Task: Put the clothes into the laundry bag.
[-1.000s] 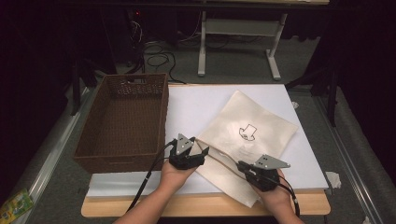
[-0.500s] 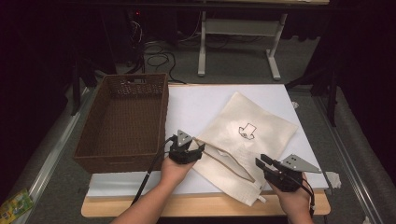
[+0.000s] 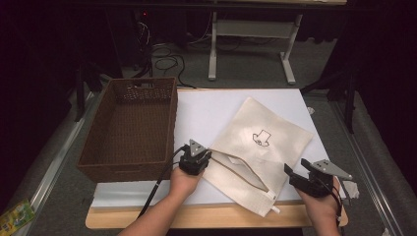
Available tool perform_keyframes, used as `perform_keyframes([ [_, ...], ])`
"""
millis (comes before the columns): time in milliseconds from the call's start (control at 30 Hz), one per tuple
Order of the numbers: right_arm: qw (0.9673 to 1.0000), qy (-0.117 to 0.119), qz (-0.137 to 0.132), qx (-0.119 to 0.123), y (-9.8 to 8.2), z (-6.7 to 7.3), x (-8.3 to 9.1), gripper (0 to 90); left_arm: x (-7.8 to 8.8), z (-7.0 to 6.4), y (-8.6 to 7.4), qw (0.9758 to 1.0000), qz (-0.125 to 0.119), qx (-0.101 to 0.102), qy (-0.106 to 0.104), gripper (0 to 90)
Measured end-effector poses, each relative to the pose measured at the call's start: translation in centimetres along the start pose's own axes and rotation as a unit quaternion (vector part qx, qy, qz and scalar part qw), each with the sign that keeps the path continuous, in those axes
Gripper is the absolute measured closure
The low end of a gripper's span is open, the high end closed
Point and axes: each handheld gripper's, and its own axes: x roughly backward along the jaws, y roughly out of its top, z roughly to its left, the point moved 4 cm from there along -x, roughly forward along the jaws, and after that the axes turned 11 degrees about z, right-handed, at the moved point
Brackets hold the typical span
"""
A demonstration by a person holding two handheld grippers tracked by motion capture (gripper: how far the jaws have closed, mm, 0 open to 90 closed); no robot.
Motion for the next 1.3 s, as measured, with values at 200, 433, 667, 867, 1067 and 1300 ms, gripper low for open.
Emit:
perform_keyframes([
  [200, 0.9985, -0.013, 0.044, -0.031, -0.7, -1.7, -1.6, 18.7, 0.4, 0.0, 0.1, 0.9999, -0.012, 0.000, 0.002, 80.0],
  [433, 0.9962, -0.008, 0.082, -0.030, -0.7, -1.6, -3.9, 14.6, 1.5, -0.1, -0.2, 0.9998, -0.020, -0.004, 0.000, 80.7],
  [667, 0.9931, 0.010, 0.114, -0.025, -0.7, -1.5, -5.4, 18.8, 2.3, -0.8, -0.7, 0.9995, -0.027, -0.015, -0.006, 81.0],
  [867, 0.9929, 0.005, 0.119, 0.007, -0.2, -0.7, -6.0, 57.1, 2.9, -0.9, -1.2, 0.9995, -0.026, -0.018, -0.007, 81.0],
  [1067, 0.9929, 0.002, 0.119, 0.013, 0.8, -0.8, -6.7, 85.9, 3.3, -1.1, -2.1, 0.9995, -0.021, -0.023, -0.006, 81.0],
  [1300, 0.9934, -0.011, 0.112, 0.024, 2.3, -1.0, -7.7, 88.2, 3.9, -2.0, -3.1, 0.9991, -0.015, -0.039, -0.011, 81.0],
])
